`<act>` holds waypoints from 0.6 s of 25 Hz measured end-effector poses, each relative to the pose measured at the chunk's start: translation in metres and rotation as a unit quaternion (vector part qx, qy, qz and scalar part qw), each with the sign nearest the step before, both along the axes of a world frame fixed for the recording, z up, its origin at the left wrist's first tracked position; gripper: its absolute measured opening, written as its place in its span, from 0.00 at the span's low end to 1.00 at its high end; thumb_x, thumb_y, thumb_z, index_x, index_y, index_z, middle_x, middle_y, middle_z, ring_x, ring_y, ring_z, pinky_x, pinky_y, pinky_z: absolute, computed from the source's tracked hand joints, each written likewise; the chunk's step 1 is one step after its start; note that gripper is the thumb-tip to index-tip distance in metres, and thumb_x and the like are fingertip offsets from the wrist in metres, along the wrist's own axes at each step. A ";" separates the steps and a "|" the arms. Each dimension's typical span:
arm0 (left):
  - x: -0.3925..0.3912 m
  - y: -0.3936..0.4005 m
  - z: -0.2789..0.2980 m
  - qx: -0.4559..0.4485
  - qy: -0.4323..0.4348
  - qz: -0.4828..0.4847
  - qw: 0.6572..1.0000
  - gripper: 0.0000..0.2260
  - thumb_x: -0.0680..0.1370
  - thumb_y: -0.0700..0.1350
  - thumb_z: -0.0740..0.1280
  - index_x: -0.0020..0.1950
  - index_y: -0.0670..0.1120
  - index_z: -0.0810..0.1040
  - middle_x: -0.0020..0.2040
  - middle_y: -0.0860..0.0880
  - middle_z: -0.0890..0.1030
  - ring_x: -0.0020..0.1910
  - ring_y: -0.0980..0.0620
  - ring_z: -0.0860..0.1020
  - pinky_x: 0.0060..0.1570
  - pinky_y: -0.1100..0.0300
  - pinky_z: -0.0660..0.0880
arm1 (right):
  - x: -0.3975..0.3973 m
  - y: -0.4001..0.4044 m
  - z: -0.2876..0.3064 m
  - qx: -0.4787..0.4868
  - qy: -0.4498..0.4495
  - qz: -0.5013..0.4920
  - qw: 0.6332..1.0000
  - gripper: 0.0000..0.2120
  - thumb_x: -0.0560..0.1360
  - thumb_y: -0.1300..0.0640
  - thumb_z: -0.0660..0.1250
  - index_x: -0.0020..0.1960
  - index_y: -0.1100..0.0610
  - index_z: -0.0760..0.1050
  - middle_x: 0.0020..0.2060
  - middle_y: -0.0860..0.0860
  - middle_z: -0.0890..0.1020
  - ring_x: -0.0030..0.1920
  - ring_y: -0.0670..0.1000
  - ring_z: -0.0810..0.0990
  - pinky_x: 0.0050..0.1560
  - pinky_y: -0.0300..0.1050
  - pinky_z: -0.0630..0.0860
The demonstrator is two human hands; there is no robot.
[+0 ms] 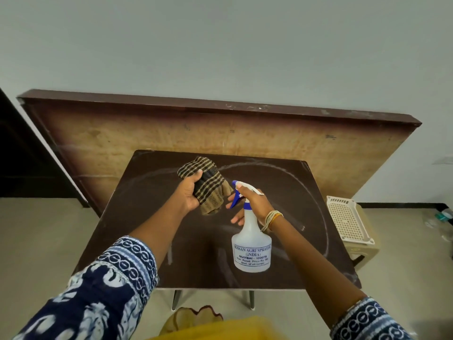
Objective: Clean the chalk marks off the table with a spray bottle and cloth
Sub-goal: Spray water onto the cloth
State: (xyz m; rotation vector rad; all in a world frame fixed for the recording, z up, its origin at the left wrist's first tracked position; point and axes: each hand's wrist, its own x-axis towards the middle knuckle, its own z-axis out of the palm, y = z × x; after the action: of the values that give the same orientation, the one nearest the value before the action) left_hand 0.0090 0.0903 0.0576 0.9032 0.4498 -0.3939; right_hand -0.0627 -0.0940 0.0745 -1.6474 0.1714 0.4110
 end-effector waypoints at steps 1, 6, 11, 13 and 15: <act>0.008 0.007 0.001 -0.003 -0.005 0.001 1.000 0.11 0.79 0.44 0.66 0.58 0.39 0.77 0.48 0.40 0.84 0.48 0.43 0.81 0.44 0.47 0.77 | 0.007 0.006 0.002 0.010 0.012 0.000 1.000 0.21 0.80 0.42 0.56 0.52 0.59 0.77 0.44 0.58 0.85 0.35 0.58 0.84 0.32 0.44 0.79; 0.033 0.029 0.007 -0.040 -0.017 -0.014 0.999 0.13 0.79 0.43 0.66 0.62 0.39 0.75 0.58 0.38 0.80 0.56 0.39 0.79 0.50 0.43 0.77 | 0.041 0.031 0.008 0.050 -0.017 -0.019 0.998 0.21 0.80 0.45 0.58 0.58 0.62 0.75 0.43 0.61 0.83 0.45 0.61 0.84 0.37 0.52 0.81; 0.048 0.037 0.011 -0.050 -0.024 -0.027 0.998 0.15 0.80 0.45 0.65 0.63 0.38 0.74 0.60 0.37 0.79 0.57 0.39 0.79 0.58 0.43 0.75 | 0.057 0.045 0.005 -0.020 -0.043 -0.030 0.998 0.22 0.80 0.46 0.60 0.59 0.65 0.74 0.36 0.61 0.81 0.36 0.63 0.83 0.36 0.53 0.82; 0.054 0.040 0.010 -0.061 -0.025 -0.021 0.998 0.15 0.80 0.45 0.64 0.63 0.38 0.74 0.60 0.37 0.79 0.59 0.39 0.78 0.61 0.42 0.74 | 0.063 0.045 0.005 -0.036 -0.047 -0.020 0.998 0.23 0.79 0.44 0.60 0.58 0.64 0.74 0.37 0.61 0.81 0.36 0.62 0.84 0.34 0.51 0.81; 0.059 0.043 0.008 -0.065 -0.024 -0.021 0.997 0.15 0.80 0.45 0.64 0.63 0.38 0.75 0.60 0.37 0.79 0.60 0.38 0.78 0.64 0.41 0.72 | 0.067 0.045 0.005 -0.047 -0.065 0.002 0.997 0.23 0.79 0.43 0.59 0.58 0.63 0.74 0.39 0.61 0.83 0.33 0.61 0.83 0.32 0.48 0.81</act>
State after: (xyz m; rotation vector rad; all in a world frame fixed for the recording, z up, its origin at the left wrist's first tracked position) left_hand 0.0678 0.1338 0.0659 0.7961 0.3567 -0.4333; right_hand 0.0047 -0.0494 0.0798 -1.7608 0.0899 0.3012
